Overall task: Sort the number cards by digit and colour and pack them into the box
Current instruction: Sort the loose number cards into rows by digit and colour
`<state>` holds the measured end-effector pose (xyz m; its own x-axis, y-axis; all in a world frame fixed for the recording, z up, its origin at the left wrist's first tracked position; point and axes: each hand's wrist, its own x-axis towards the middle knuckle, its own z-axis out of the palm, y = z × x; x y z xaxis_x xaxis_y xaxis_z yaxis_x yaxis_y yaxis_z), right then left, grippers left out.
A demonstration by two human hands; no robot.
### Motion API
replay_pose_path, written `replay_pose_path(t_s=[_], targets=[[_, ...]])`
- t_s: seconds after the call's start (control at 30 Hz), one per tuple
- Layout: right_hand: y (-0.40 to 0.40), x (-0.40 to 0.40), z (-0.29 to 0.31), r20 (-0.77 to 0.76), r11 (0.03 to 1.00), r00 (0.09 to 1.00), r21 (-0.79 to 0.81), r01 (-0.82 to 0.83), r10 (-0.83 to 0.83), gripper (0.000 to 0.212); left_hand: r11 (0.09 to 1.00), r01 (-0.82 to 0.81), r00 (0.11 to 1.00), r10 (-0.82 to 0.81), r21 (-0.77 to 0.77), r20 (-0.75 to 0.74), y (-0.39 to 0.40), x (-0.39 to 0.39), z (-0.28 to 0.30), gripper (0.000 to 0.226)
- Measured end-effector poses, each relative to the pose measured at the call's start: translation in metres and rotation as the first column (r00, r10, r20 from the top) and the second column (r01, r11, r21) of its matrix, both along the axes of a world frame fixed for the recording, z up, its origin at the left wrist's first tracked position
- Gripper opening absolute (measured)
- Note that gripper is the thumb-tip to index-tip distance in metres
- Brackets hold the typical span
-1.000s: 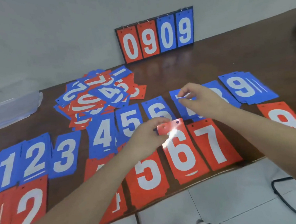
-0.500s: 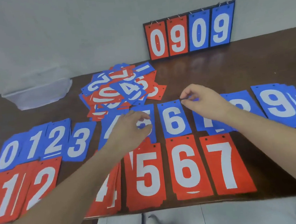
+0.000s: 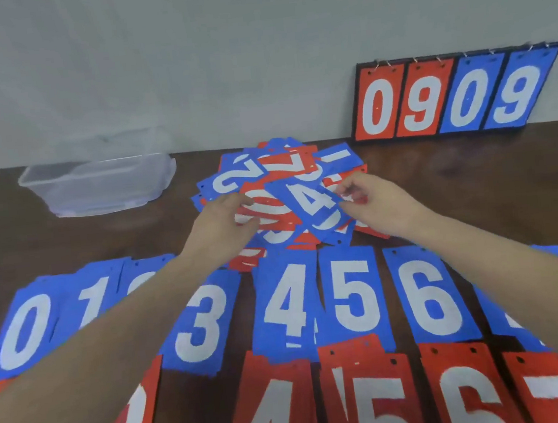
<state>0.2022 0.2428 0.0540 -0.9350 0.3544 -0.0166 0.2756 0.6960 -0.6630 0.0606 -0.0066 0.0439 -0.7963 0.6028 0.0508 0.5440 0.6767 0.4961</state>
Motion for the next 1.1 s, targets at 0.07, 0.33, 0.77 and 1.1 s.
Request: replay_pose_path(t_s=[0.07,0.33,0.77,1.1], targets=[[-0.003,-0.022,-0.001,0.020,0.998,0.999,0.051,-0.030,0.029,0.022,1.000,-0.009,1.000,0.009,-0.002,-0.028,0.003,-0.025,-0.006,0.039],[-0.005,-0.108,-0.018,0.034,0.962,0.998,0.269,-0.057,0.050,0.042,0.988,-0.144,0.988,0.146,0.050,-0.054,0.022,-0.102,-0.026,0.050],[0.033,-0.144,-0.024,0.290,0.837,0.957,0.517,-0.178,0.024,0.058,0.983,-0.144,0.983,0.155,0.112,-0.101,0.006,-0.114,-0.050,0.052],[0.035,-0.157,-0.004,0.277,0.904,0.961,0.409,-0.122,0.005,0.086,0.920,-0.169,0.985,0.167,0.353,0.038,-0.001,-0.116,-0.046,0.035]])
